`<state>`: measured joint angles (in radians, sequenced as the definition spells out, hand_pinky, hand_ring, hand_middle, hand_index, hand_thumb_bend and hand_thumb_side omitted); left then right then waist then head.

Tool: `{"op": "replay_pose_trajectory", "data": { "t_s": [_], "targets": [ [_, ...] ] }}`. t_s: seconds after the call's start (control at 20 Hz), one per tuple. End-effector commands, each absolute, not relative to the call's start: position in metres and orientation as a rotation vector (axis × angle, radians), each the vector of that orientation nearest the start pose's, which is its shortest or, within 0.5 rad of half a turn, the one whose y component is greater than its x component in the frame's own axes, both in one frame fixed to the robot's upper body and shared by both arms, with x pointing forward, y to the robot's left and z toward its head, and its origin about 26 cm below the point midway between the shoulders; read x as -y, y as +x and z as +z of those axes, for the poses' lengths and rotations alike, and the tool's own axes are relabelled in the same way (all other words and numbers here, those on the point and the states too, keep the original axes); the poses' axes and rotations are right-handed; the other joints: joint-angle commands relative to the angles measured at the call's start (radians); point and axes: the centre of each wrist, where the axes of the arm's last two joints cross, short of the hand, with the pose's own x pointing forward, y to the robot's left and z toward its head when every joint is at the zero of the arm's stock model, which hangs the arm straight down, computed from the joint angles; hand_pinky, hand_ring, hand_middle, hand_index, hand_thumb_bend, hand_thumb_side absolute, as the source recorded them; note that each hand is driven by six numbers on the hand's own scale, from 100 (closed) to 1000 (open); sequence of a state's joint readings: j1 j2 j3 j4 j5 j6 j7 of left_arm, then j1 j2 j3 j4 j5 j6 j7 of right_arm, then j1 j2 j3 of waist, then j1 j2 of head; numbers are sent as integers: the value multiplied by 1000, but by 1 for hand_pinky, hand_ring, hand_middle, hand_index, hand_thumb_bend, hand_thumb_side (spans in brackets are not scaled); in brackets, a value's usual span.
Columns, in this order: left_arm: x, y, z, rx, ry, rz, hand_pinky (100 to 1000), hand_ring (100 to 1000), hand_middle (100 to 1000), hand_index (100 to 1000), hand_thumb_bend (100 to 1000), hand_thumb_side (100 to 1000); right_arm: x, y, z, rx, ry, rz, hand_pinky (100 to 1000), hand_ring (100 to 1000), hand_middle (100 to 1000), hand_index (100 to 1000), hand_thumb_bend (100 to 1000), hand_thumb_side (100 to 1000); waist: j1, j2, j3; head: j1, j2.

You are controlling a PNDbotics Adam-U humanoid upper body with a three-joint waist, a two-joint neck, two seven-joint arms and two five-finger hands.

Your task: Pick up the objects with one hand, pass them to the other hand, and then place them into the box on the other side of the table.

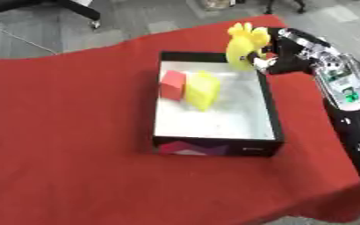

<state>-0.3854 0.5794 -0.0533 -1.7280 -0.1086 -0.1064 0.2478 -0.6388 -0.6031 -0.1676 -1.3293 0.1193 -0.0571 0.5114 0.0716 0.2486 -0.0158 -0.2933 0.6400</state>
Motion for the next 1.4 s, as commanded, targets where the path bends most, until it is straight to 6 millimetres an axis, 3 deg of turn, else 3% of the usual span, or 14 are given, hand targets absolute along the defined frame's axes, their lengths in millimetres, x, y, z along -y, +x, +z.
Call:
{"op": "replay_pose_trajectory", "data": {
  "t_s": [0.05, 0.25, 0.35, 0.85, 0.9, 0.95, 1.0, 1.05, 1.2, 1.25, 1.4],
  "targets": [
    [-312, 341, 204, 2268, 618, -425, 1000, 790, 609, 763, 643, 488, 405, 394, 248, 1826, -413, 890, 919, 1000, 1000, 906, 100, 163, 8, -34, 2, -2, 3],
    [-311, 342, 204, 2268, 614, -413, 1000, 790, 609, 763, 644, 486, 411, 393, 248, 1838, -422, 926, 947, 1000, 1000, 985, 100, 348, 6, -33, 2, -2, 3],
    [-310, 342, 204, 2267, 615, -406, 1000, 790, 608, 763, 645, 484, 413, 392, 248, 1843, -428, 935, 953, 1000, 1000, 1000, 100, 397, 6, -32, 1, -1, 2],
    [-310, 342, 203, 2265, 618, -375, 1000, 788, 605, 761, 646, 480, 415, 388, 254, 1907, -438, 869, 936, 1000, 1000, 993, 100, 416, 5, -29, 3, -3, 5],
    [-311, 342, 204, 2267, 618, -367, 1000, 787, 604, 762, 646, 479, 415, 385, 259, 1960, -428, 800, 912, 1000, 1000, 982, 100, 526, 5, -30, 4, 0, 7],
    [-311, 341, 203, 2269, 617, -359, 1000, 787, 603, 763, 645, 479, 411, 381, 265, 2037, -408, 724, 902, 1000, 1000, 975, 100, 506, 5, -29, 4, 9, 8],
    [-312, 339, 203, 2269, 615, -351, 1000, 786, 603, 765, 645, 480, 407, 376, 273, 2130, -383, 651, 903, 1000, 1000, 980, 100, 705, 5, -29, 3, 25, 9],
    [-313, 337, 201, 2268, 611, -343, 1000, 784, 601, 773, 642, 482, 402, 369, 280, 2222, -358, 586, 905, 1000, 1000, 982, 100, 514, 6, -29, 2, 44, 10],
    [-313, 331, 198, 2266, 580, -325, 1000, 781, 602, 818, 636, 495, 390, 346, 296, 2448, -269, 458, 926, 1000, 1000, 1000, 100, 519, 1, -35, 3, 94, 22],
    [-313, 329, 198, 2268, 562, -325, 1000, 781, 605, 837, 632, 505, 388, 339, 299, 2504, -240, 442, 930, 1000, 1000, 1000, 100, 412, -3, -39, 5, 103, 29],
    [-312, 321, 200, 2283, 504, -317, 1000, 782, 616, 870, 618, 550, 385, 323, 304, 2623, -190, 427, 931, 1000, 1000, 1000, 100, 271, -17, -56, 11, 99, 57]
  ]
}}
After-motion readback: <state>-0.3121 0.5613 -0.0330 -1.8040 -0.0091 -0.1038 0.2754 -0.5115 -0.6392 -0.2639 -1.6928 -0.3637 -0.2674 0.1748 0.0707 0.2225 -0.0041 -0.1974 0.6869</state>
